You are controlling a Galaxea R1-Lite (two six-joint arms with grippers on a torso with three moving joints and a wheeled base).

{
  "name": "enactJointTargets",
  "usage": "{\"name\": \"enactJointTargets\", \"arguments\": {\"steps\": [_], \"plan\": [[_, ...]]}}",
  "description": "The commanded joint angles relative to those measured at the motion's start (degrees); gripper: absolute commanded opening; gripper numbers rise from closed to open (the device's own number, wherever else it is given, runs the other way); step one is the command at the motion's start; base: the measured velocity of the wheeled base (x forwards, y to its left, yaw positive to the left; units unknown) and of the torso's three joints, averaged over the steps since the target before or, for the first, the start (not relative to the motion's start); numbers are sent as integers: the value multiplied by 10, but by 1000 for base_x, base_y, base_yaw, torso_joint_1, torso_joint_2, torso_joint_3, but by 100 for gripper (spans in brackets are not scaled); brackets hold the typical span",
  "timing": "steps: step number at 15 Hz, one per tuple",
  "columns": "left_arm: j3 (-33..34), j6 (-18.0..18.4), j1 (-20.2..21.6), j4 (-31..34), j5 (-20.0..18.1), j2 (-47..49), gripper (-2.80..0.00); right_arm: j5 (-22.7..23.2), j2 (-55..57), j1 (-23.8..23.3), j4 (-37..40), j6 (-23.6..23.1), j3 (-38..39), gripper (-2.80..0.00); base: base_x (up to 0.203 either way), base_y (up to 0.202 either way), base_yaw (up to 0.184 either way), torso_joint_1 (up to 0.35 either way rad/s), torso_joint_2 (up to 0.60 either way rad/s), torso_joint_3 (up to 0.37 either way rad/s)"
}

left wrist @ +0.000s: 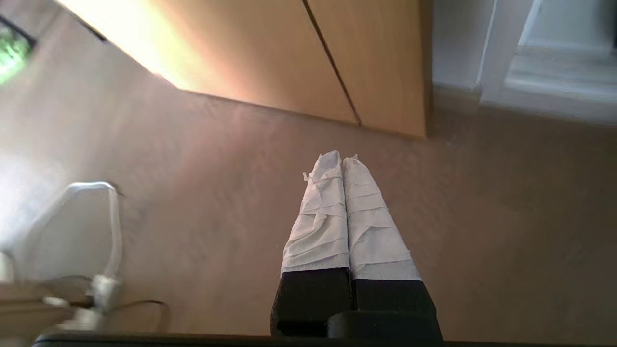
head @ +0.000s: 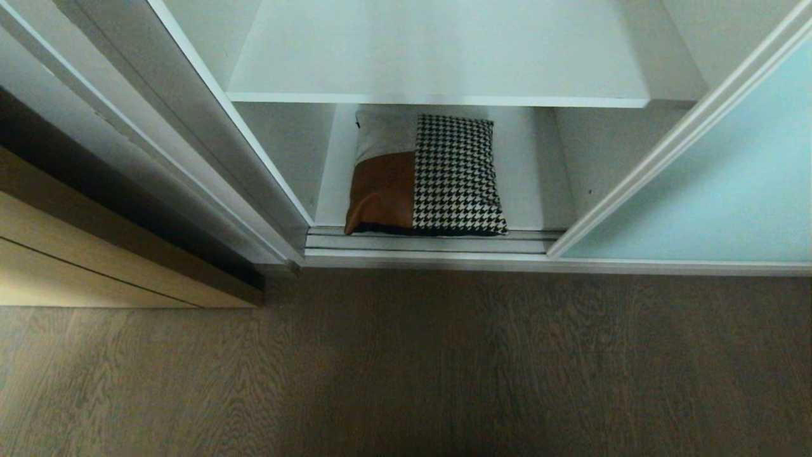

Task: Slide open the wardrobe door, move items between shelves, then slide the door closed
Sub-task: Open the door, then place the pillow on the higher shelf

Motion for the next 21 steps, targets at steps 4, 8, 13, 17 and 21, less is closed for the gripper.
{"name": "enactJointTargets", "arguments": {"steps": [4, 8, 13, 17, 21], "plan": [[3, -17, 1, 25, -21, -38, -280, 0, 0, 0, 0, 0, 0, -280, 0, 0, 0, 0, 0, 0], [3, -22, 1, 32, -17, -107, -280, 0, 0, 0, 0, 0, 0, -280, 0, 0, 0, 0, 0, 0], [3, 28, 1, 68, -234, -104, -280, 0, 0, 0, 0, 0, 0, -280, 0, 0, 0, 0, 0, 0], [-4, 2, 1, 156, -286, -104, -280, 0, 0, 0, 0, 0, 0, -280, 0, 0, 0, 0, 0, 0], [-3, -6, 1, 153, -285, -104, -280, 0, 0, 0, 0, 0, 0, -280, 0, 0, 0, 0, 0, 0]]}}
